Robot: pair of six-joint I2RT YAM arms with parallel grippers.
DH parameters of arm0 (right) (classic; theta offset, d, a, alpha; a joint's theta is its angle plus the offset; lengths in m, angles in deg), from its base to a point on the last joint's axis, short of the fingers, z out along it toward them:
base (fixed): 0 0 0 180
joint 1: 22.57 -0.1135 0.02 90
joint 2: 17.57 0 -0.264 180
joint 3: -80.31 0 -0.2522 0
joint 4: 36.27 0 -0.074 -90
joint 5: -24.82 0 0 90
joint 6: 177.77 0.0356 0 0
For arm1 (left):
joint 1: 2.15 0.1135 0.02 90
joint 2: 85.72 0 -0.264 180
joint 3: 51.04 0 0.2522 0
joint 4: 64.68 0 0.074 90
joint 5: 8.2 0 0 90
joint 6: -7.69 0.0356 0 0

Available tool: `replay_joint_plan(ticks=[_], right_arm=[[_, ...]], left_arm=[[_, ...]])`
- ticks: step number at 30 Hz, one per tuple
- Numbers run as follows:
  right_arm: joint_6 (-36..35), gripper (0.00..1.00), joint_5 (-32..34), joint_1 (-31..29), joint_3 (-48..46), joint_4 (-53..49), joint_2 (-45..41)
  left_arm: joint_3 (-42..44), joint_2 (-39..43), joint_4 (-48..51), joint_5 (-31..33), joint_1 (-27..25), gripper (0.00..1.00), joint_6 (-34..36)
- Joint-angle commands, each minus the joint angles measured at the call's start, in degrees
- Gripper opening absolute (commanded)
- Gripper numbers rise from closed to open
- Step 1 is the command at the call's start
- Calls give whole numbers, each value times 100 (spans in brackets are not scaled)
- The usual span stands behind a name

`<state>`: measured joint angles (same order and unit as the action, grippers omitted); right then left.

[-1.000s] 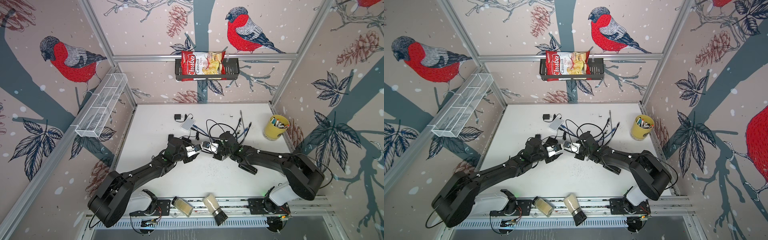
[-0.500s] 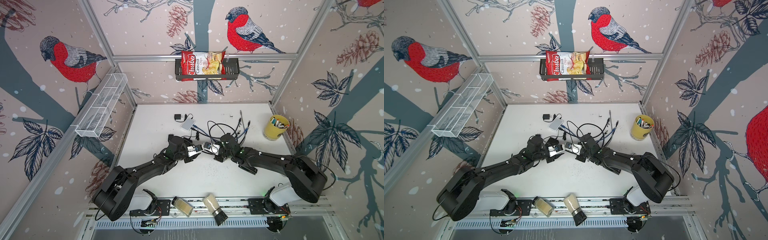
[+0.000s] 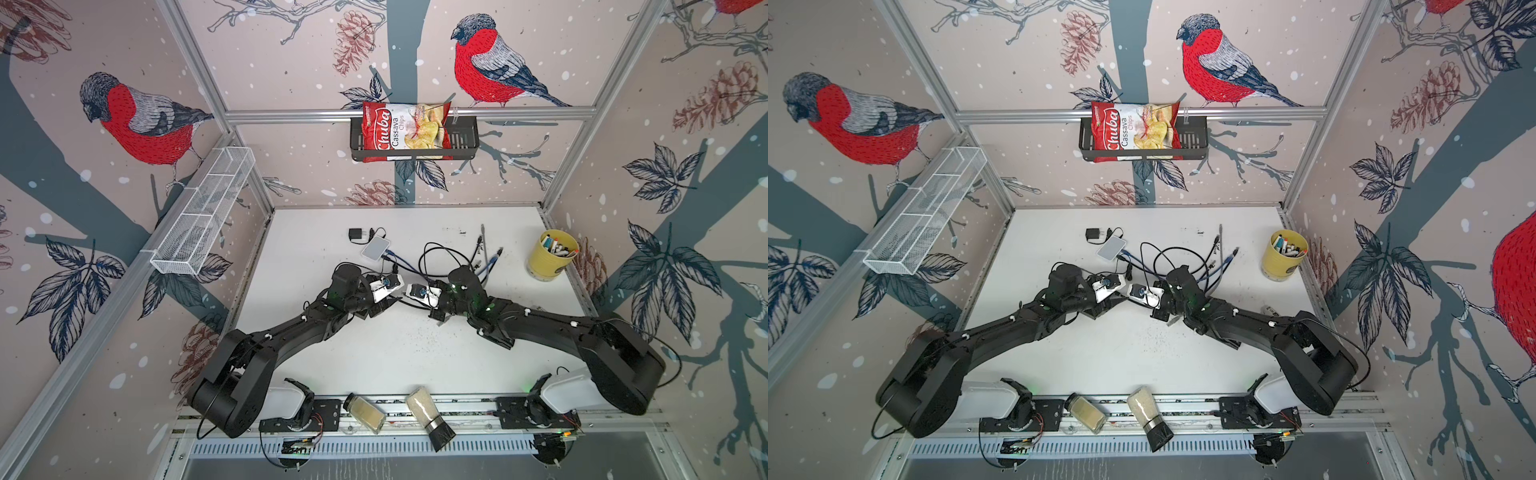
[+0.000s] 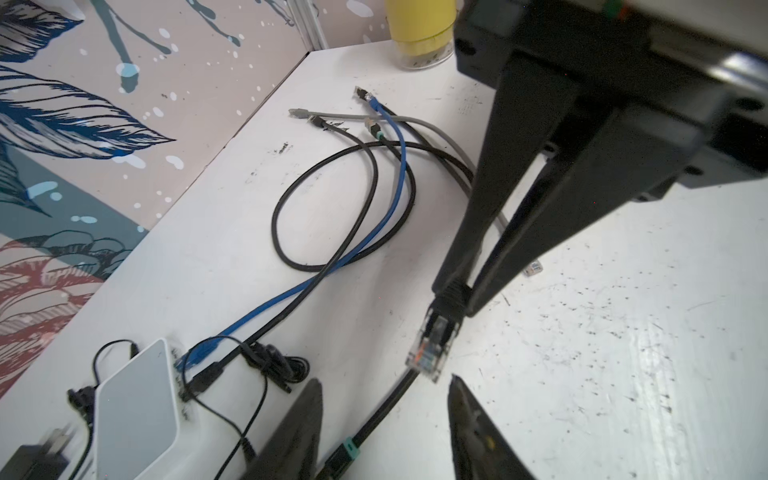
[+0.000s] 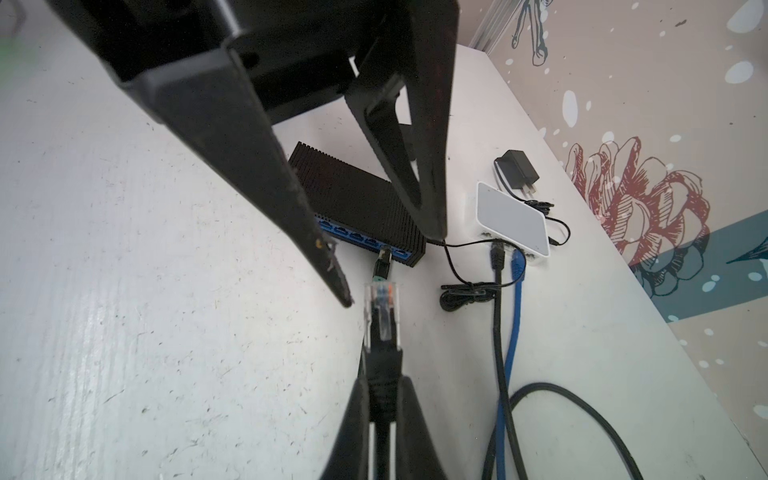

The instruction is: Insert the plug into the switch port

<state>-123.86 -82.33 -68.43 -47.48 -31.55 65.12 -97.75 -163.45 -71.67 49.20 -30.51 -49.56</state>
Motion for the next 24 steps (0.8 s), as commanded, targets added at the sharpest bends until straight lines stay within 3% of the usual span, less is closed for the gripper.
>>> replay_joint_plan(ticks=[1, 14, 24], right_arm=[[-82, 7, -190, 5, -22, 261, -60], [-108, 7, -254, -9, -14, 226, -42], [-91, 7, -271, -6, 21, 196, -34]], left_arm=[[16, -87, -181, -727, 22, 48, 265], [133, -154, -925, -1033, 21, 43, 118], [120, -330, -902, -1082, 15, 25, 203]])
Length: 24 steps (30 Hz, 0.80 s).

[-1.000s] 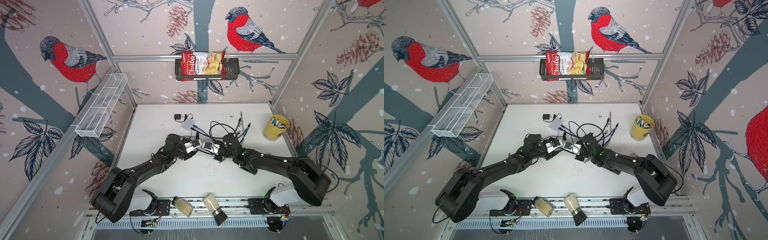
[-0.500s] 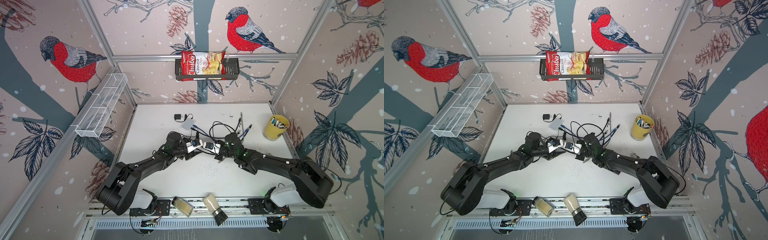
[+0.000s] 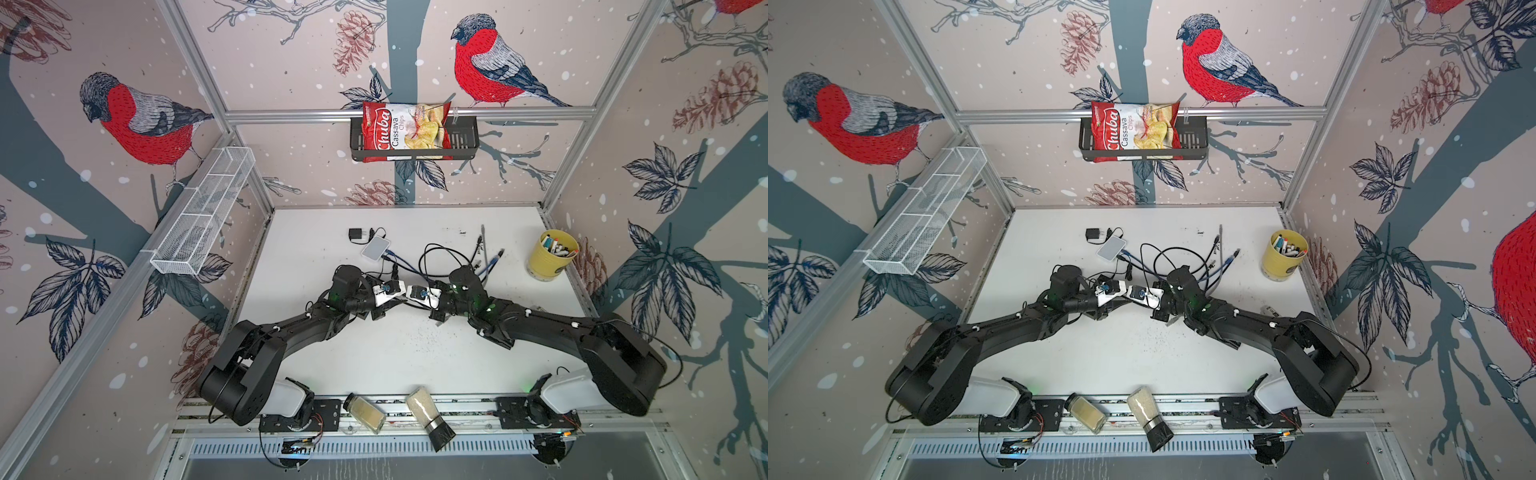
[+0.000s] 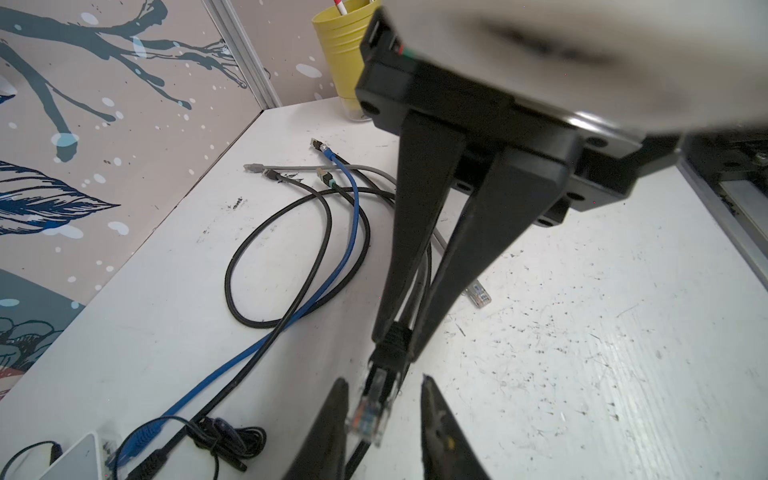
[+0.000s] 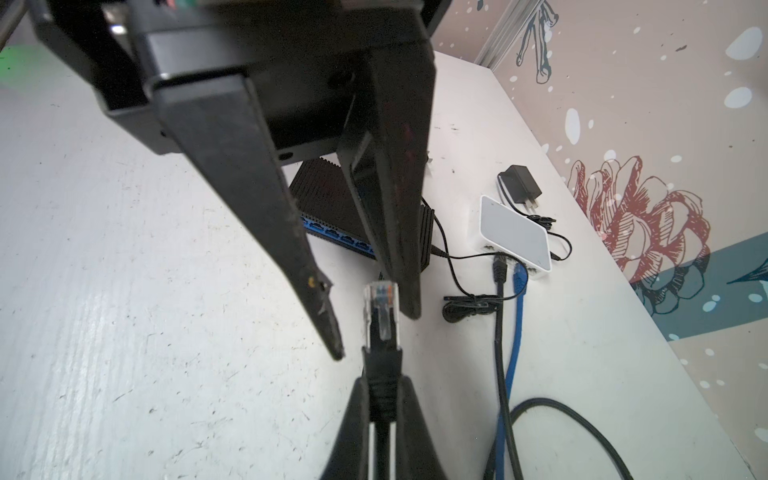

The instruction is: Insert the plug into the switch port

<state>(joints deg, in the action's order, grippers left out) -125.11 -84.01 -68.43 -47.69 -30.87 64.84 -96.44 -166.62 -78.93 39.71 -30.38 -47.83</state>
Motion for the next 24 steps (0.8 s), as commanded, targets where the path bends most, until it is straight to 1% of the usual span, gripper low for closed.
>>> replay_joint_plan(ticks=[1, 6, 8, 11, 16, 20, 24], right_arm=[[30, 7, -108, -14, 43, 123, -10], [20, 9, -112, -10, 61, 80, -6], [4, 12, -114, -4, 44, 79, -7], [-24, 20, -60, -14, 9, 43, -6], [-115, 28, -90, 7, -27, -124, -23], [-111, 29, -220, 98, -129, -143, -149], [-127, 29, -503, 235, -163, -149, -307]], left_arm=[[0, -13, -172, -125, 2, 22, 59], [18, 48, -131, -126, 2, 11, 204], [1, 62, -93, -94, 7, 7, 260], [-6, 92, -45, -81, 2, 3, 313], [26, 200, 9, -11, 3, 2, 417], [26, 285, 182, -43, 6, 1, 522], [-5, 330, 402, -187, 2, 1, 607]])
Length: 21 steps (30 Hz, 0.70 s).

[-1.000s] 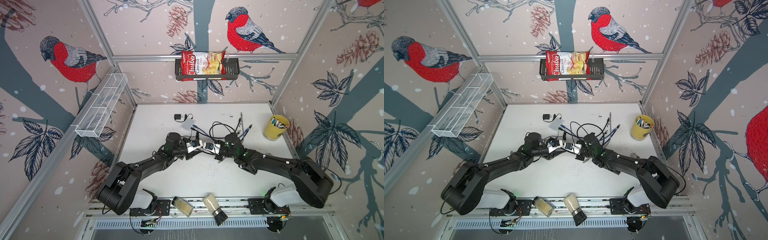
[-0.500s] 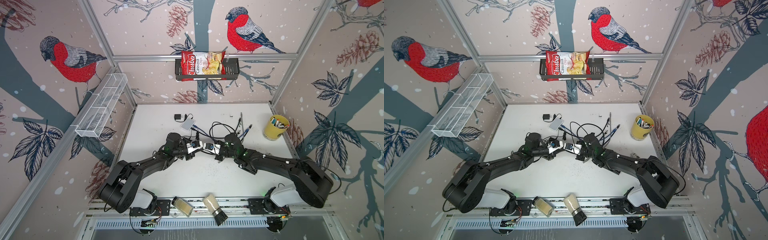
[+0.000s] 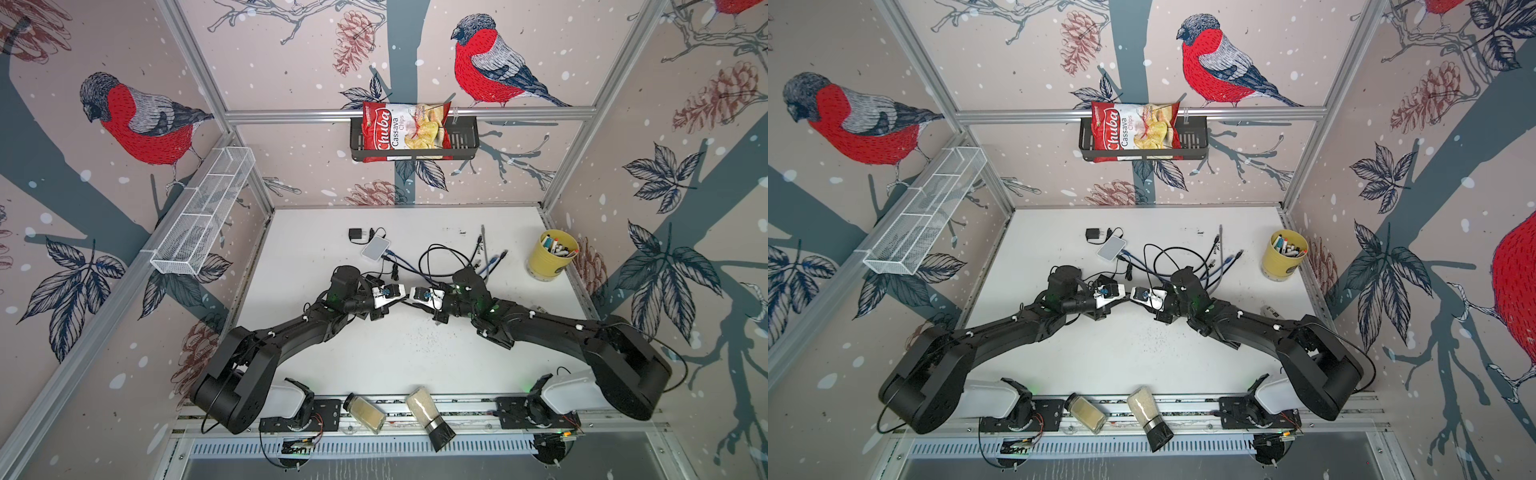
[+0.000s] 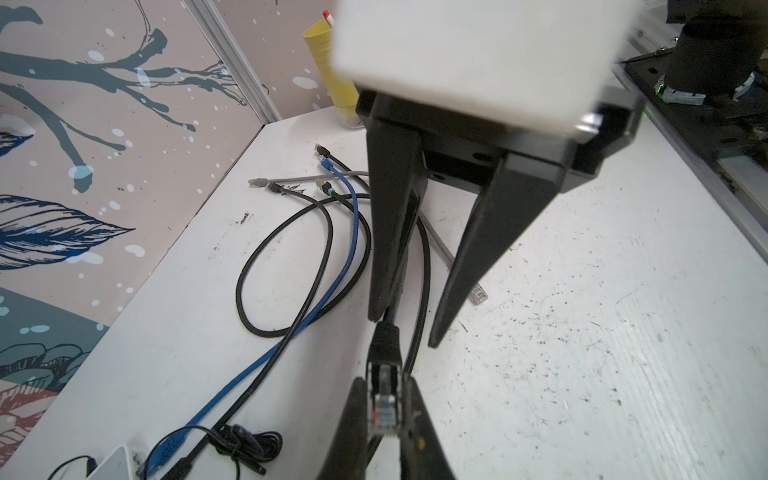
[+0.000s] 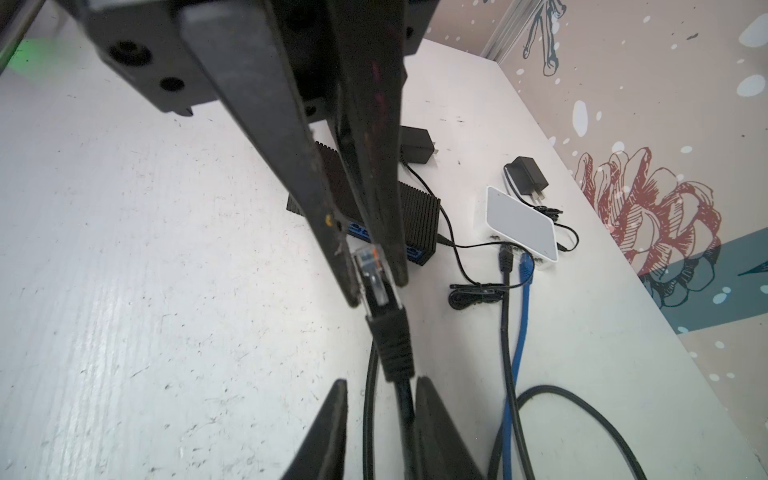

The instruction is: Insert the plug into the switch port

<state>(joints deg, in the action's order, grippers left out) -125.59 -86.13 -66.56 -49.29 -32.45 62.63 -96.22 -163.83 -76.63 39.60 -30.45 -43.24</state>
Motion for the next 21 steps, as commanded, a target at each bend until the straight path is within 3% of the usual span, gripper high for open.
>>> replay_joint_plan(ticks=[1, 14, 21], right_arm=[[-108, 29, -357, 63, 8, -7, -105], [-196, 29, -806, 61, 220, -122, 148], [-133, 23, -849, 60, 220, 60, 181]], left_arm=[[-46, 54, 204, -214, 9, 1, 154], [-215, 23, 562, -448, 9, 0, 285], [-215, 41, 575, -430, 9, 0, 285]])
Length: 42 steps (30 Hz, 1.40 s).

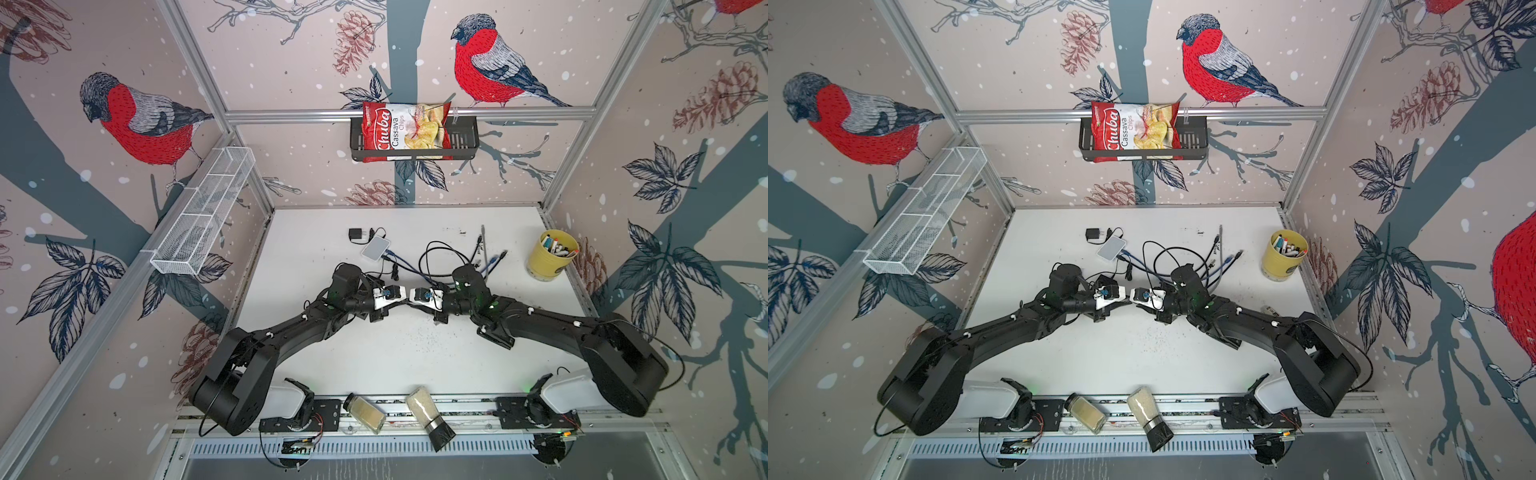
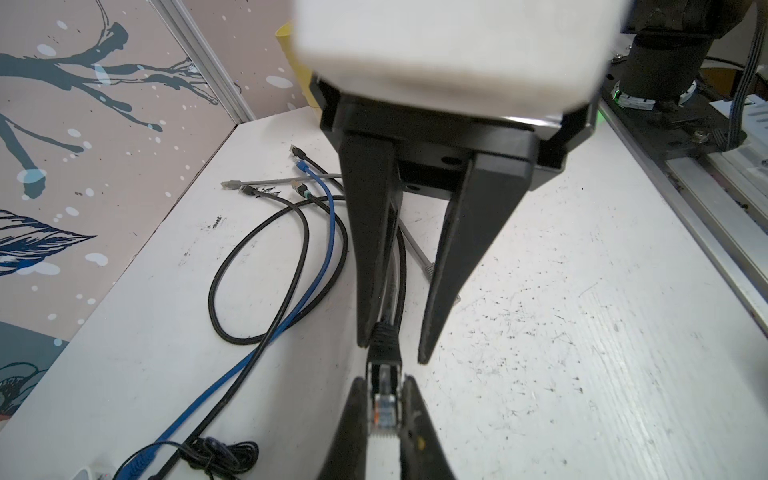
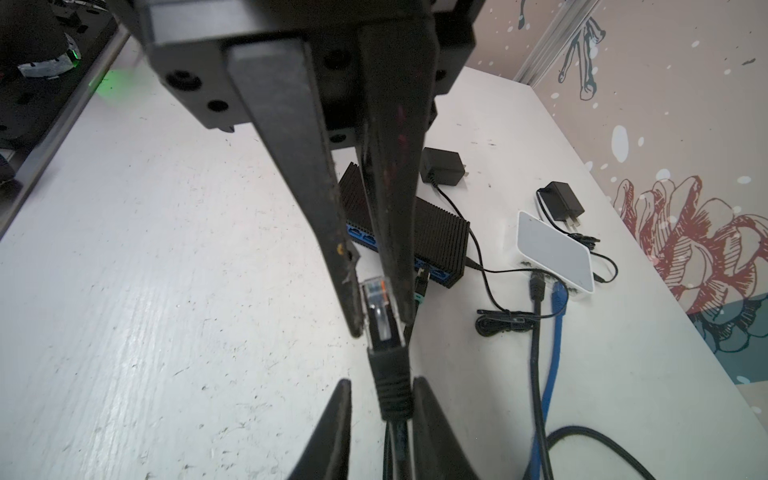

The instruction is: Insert the plug into the switch port

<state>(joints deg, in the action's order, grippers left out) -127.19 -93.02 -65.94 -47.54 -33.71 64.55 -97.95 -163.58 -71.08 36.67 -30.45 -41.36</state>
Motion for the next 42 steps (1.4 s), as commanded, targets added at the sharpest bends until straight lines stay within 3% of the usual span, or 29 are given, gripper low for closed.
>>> replay_joint_plan(ticks=[1, 20, 27, 42], right_arm=[[22, 22, -187, -4, 54, 190, -11], [35, 16, -135, -13, 171, 200, 221], [114, 23, -5, -15, 186, 280, 286], [111, 26, -117, 13, 101, 383, 75]], left_arm=[[-43, 17, 18, -141, 15, 0, 97], [-11, 122, 7, -102, 42, 0, 168], [12, 171, -14, -119, 58, 0, 150], [-23, 174, 40, -67, 61, 0, 135]])
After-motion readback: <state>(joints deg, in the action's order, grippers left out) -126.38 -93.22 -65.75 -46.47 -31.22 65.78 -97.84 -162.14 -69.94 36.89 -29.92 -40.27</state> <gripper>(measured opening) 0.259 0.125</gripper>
